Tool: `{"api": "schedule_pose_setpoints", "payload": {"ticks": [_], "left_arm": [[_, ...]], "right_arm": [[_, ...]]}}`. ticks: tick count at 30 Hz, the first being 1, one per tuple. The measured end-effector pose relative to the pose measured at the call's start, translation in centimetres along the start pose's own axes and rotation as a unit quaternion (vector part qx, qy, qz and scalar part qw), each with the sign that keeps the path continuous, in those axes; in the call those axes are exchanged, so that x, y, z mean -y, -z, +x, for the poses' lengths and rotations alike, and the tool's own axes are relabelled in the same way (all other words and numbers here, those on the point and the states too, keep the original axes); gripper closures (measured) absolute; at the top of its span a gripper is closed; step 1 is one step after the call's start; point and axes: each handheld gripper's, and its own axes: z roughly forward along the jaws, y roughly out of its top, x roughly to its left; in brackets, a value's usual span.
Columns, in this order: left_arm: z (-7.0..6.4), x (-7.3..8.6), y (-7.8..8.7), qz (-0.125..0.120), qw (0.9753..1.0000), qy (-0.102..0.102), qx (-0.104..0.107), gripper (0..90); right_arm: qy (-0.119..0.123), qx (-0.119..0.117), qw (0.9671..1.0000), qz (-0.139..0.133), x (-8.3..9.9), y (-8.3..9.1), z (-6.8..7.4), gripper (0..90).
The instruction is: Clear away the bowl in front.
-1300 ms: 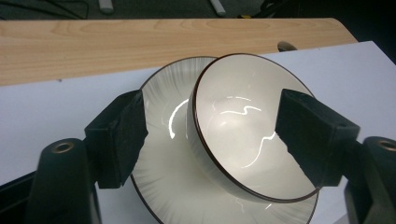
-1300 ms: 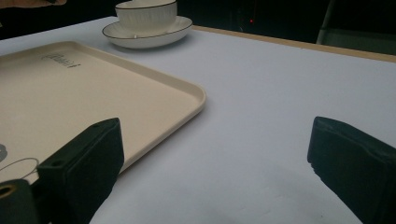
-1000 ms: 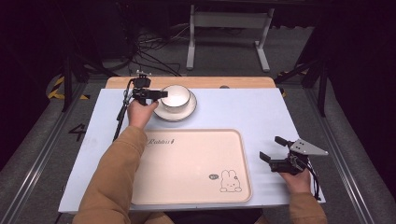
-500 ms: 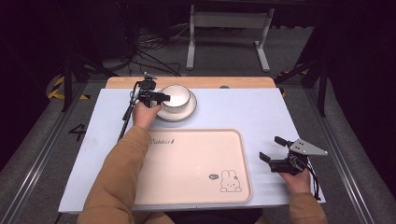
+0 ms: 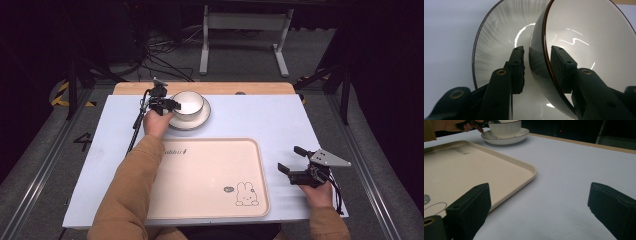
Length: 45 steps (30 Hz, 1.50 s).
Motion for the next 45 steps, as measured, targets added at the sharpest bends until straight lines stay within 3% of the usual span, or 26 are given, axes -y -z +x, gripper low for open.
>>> {"api": "schedule_pose_setpoints", "payload": {"ticks": [2,4,6,13,20,31,35,45], "left_arm": [[0.0,-0.1,0.1,0.003,1.0,0.008,-0.003,59.8],[-0.2,-0.1,0.1,0.003,1.0,0.004,-0.001,67.3],[-0.5,-0.2,0.1,0.003,0.9999,-0.006,-0.016,74.0],[-0.6,-0.3,0.0,0.008,0.9997,-0.006,-0.021,81.1],[-0.6,-0.4,0.0,0.009,0.9996,0.006,-0.024,81.5],[-0.5,-0.4,0.1,0.001,0.9997,0.008,-0.023,82.0],[-0.8,-0.4,0.4,0.001,0.9996,-0.005,-0.028,82.0],[-1.6,-0.8,2.4,-0.019,0.9995,-0.021,-0.014,81.9]], "right_arm": [[0.001,-0.001,1.0,0.0,0.0,0.0,0.0,5.4],[0.001,-0.002,1.0,0.0,0.0,0.0,0.0,5.5],[0.002,-0.002,1.0,0.0,0.0,0.0,0.0,5.5],[0.003,-0.001,1.0,-0.002,0.0,0.0,0.0,5.5],[0.003,-0.001,1.0,-0.002,0.0,0.1,0.0,5.5],[0.002,-0.002,1.0,-0.003,0.0,0.0,0.0,5.5],[0.002,-0.002,1.0,-0.003,0.0,0.0,0.0,5.5],[0.001,-0.001,1.0,-0.004,0.0,0.0,0.0,5.5]]}}
